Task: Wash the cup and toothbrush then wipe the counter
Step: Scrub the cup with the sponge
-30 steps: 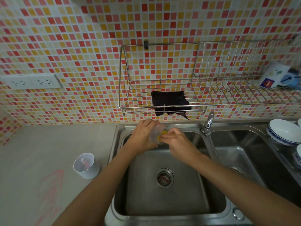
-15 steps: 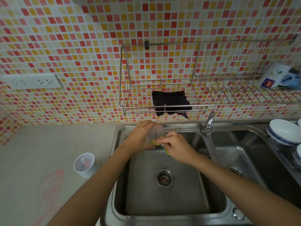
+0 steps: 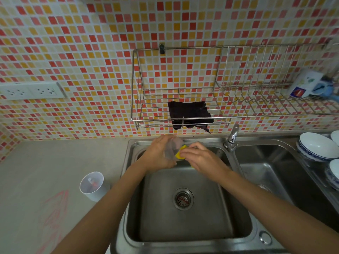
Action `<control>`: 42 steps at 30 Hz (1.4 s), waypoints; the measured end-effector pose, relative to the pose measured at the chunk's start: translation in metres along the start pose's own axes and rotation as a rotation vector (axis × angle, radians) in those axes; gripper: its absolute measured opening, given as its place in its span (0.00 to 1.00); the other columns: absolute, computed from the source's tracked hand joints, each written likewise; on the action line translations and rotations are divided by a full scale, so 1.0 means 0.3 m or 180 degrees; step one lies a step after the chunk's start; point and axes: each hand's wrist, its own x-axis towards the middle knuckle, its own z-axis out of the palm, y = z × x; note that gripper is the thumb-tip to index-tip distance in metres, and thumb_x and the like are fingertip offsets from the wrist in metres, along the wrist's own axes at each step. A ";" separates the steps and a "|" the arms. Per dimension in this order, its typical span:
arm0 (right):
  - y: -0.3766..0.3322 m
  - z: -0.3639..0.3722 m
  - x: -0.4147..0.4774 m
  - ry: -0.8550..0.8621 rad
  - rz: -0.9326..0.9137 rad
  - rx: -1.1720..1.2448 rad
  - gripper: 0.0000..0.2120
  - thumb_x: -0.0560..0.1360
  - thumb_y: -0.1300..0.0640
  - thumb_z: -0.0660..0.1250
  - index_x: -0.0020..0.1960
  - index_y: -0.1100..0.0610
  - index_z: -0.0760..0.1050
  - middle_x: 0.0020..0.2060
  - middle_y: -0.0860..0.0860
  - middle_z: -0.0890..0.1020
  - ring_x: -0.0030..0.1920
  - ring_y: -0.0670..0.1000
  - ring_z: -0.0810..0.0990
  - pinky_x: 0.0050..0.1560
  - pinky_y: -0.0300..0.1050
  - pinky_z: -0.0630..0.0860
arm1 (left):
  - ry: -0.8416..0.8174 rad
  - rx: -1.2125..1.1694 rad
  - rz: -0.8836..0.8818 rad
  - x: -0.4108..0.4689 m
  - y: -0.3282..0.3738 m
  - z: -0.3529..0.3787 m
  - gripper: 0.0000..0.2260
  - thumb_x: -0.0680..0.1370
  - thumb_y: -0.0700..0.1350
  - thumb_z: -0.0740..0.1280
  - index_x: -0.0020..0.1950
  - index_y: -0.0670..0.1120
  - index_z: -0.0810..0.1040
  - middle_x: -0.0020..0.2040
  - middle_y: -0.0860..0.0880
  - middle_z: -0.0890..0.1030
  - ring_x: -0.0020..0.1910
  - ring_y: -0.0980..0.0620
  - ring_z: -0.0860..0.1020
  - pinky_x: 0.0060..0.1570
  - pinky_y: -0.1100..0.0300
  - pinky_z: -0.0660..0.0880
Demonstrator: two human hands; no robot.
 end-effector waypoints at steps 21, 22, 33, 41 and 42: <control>-0.035 0.008 0.049 -0.0011 0.0504 0.0137 0.16 0.71 0.65 0.71 0.58 0.55 0.81 0.53 0.47 0.83 0.49 0.53 0.73 0.49 0.50 0.77 | 0.0336 0.0804 0.0338 0.025 -0.007 -0.030 0.40 0.62 0.51 0.80 0.70 0.46 0.68 0.64 0.50 0.72 0.62 0.50 0.68 0.62 0.56 0.67; -0.039 0.024 0.044 -0.0146 0.0648 0.0364 0.15 0.74 0.64 0.69 0.59 0.54 0.80 0.54 0.47 0.83 0.50 0.52 0.73 0.51 0.50 0.76 | 0.0264 0.0848 0.0337 0.025 -0.017 -0.024 0.39 0.62 0.51 0.80 0.70 0.46 0.68 0.64 0.49 0.72 0.61 0.49 0.68 0.62 0.55 0.68; -0.057 0.035 0.059 -0.0183 0.0809 0.0218 0.14 0.74 0.63 0.69 0.58 0.53 0.81 0.51 0.46 0.83 0.49 0.50 0.71 0.49 0.44 0.74 | -0.0023 0.0939 0.0358 0.037 -0.016 -0.027 0.39 0.62 0.51 0.80 0.70 0.47 0.68 0.65 0.50 0.72 0.63 0.50 0.69 0.65 0.57 0.65; -0.030 0.029 0.046 -0.0131 0.0532 -0.0353 0.17 0.69 0.64 0.73 0.56 0.53 0.81 0.50 0.48 0.83 0.48 0.53 0.74 0.46 0.46 0.74 | 0.0014 0.0879 0.0392 0.034 -0.007 -0.026 0.38 0.63 0.49 0.80 0.69 0.46 0.69 0.65 0.49 0.73 0.64 0.50 0.69 0.65 0.60 0.61; -0.038 0.028 0.045 -0.0228 0.0729 0.0043 0.16 0.72 0.63 0.71 0.58 0.51 0.81 0.48 0.49 0.82 0.48 0.51 0.73 0.47 0.45 0.73 | -0.0047 0.0875 0.0308 0.032 -0.019 -0.027 0.39 0.63 0.50 0.80 0.70 0.47 0.68 0.65 0.50 0.72 0.64 0.50 0.68 0.65 0.60 0.61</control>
